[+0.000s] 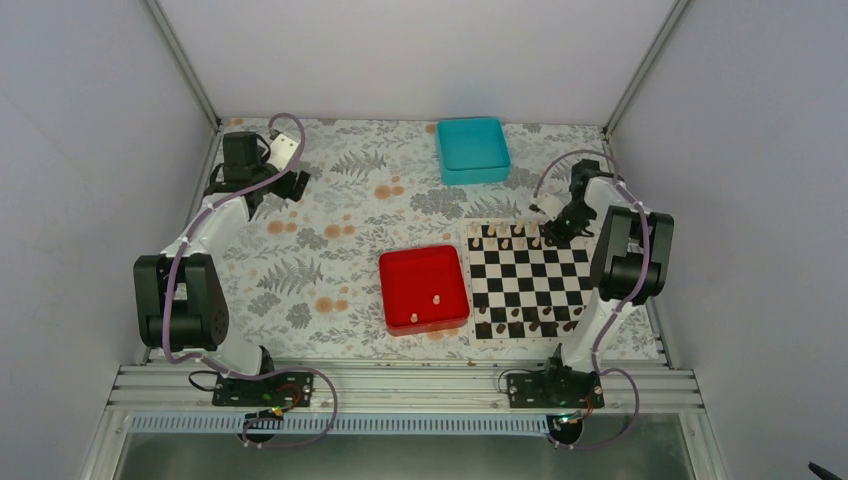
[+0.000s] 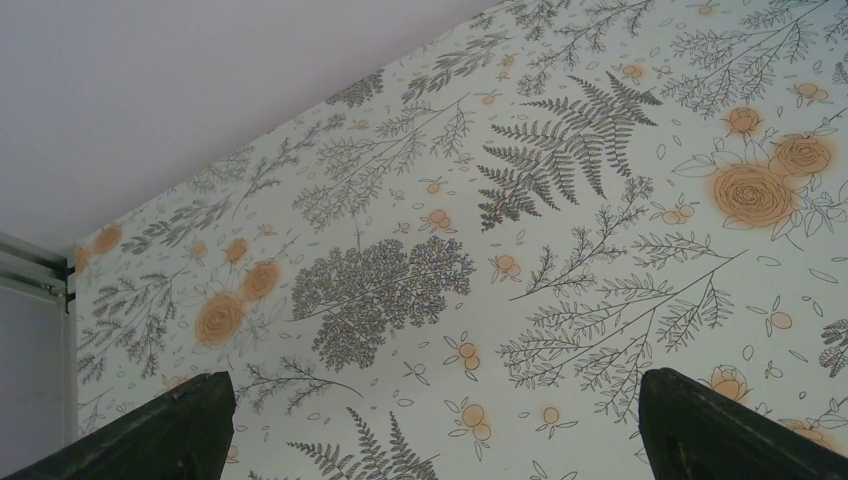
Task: Set up the chess pieces on the board
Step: Place the chess piece on the chessboard, then pick up the chess piece from the storage box.
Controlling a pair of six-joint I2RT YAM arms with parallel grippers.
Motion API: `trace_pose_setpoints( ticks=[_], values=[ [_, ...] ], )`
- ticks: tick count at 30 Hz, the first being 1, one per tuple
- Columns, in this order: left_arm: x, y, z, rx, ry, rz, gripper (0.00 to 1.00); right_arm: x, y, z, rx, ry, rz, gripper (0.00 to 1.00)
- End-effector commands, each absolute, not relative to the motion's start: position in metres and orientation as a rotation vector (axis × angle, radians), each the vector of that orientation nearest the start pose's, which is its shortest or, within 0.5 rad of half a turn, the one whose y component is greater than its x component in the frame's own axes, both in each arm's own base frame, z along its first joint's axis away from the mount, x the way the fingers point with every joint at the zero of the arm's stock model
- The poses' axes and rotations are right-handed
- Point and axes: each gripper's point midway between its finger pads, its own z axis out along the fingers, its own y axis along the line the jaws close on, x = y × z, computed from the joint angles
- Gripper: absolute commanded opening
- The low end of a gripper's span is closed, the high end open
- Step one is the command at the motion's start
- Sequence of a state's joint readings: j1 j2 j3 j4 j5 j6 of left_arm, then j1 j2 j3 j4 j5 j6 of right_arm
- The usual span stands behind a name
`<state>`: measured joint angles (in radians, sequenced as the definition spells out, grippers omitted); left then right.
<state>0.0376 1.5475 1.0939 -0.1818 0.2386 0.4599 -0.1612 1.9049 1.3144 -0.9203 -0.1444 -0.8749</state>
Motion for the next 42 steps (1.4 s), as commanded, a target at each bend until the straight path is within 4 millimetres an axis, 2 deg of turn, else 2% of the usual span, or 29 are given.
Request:
trace_pose_setpoints(
  ticks=[1, 10, 13, 16, 21, 26, 29, 35, 39, 42],
  values=[
    [0.459, -0.023, 0.184, 0.588, 2.092, 0.013, 1.00, 0.361, -0.041, 0.021, -1.041, 2.826, 0.150, 0.10],
    [0.459, -0.023, 0.182, 0.586, 2.098, 0.010, 1.00, 0.361, -0.043, 0.015, -1.035, 2.833, 0.151, 0.11],
    [0.459, -0.023, 0.182, 0.587, 2.098, 0.009, 1.00, 0.359, -0.043, 0.018, -1.035, 2.837, 0.151, 0.16],
    [0.460, -0.023, 0.183, 0.586, 2.097, 0.011, 1.00, 0.360, -0.043, 0.031, -1.028, 2.823, 0.133, 0.22],
    [0.460, -0.024, 0.183, 0.589, 2.096, 0.005, 1.00, 0.360, -0.023, 0.079, -1.065, 2.744, 0.156, 0.27],
    [0.460, -0.024, 0.184, 0.590, 2.094, 0.002, 1.00, 0.350, 0.020, 0.115, -1.193, 2.673, 0.117, 0.31],
    [0.460, -0.024, 0.185, 0.590, 2.092, 0.003, 1.00, 0.336, 0.062, 0.130, -1.323, 2.613, 0.129, 0.34],
    [0.460, -0.024, 0.186, 0.589, 2.092, 0.004, 1.00, 0.299, 0.150, 0.128, -1.604, 2.501, 0.174, 0.38],
    [0.459, -0.024, 0.187, 0.587, 2.090, 0.007, 1.00, 0.270, 0.198, 0.121, -1.772, 2.409, 0.212, 0.39],
    [0.459, -0.023, 0.186, 0.587, 2.090, 0.009, 1.00, 0.248, 0.224, 0.108, -1.886, 2.362, 0.260, 0.41]
  ],
)
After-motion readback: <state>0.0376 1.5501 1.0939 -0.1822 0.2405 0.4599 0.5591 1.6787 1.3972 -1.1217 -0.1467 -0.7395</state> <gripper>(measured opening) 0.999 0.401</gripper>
